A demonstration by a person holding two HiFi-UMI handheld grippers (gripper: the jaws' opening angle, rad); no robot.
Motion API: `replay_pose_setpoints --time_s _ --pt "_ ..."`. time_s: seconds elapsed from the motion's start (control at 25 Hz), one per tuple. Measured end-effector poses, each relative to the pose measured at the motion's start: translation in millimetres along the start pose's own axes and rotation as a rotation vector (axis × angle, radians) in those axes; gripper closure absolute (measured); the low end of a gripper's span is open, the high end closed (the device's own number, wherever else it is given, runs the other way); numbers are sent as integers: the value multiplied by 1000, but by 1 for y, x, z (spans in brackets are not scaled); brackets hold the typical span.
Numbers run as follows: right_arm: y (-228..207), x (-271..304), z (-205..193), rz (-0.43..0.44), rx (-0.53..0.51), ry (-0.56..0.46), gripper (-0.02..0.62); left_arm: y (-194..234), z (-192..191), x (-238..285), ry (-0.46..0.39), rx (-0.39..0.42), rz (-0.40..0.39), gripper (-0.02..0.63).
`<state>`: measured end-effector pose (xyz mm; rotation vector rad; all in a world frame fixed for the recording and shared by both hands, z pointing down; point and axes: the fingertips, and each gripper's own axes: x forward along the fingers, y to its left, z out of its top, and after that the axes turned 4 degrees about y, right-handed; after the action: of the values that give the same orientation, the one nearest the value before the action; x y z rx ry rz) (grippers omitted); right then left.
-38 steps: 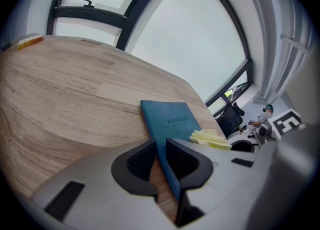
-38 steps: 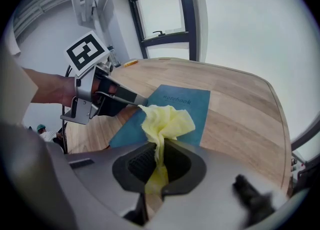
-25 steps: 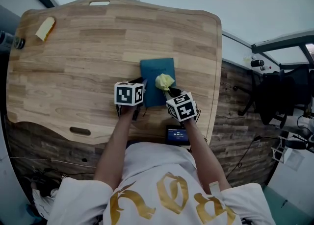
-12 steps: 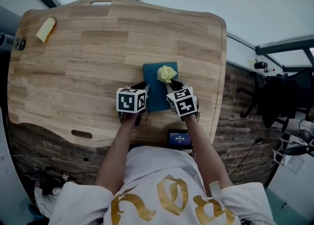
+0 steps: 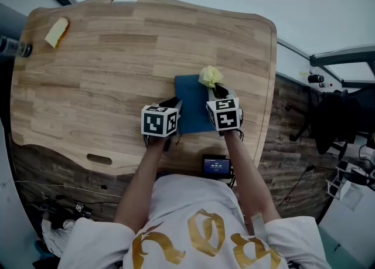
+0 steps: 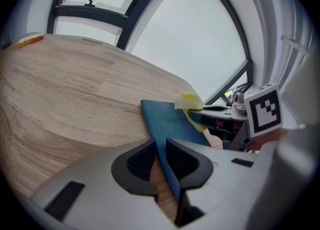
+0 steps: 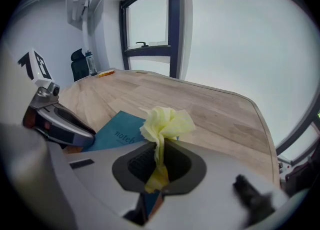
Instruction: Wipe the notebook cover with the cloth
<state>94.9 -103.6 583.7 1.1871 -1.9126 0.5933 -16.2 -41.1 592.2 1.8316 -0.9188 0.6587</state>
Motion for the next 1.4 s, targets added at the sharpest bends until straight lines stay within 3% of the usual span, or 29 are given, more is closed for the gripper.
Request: replay_pose_setpoints --time_s 0.52,1.0,1.4 --pt "12 2 -2 7 -34 12 558 0 0 0 -2 4 5 531" --pt "79 8 8 166 -159 8 558 0 -1 0 1 0 0 531" --pt "87 6 6 217 -171 3 558 0 -1 0 1 1 0 531"
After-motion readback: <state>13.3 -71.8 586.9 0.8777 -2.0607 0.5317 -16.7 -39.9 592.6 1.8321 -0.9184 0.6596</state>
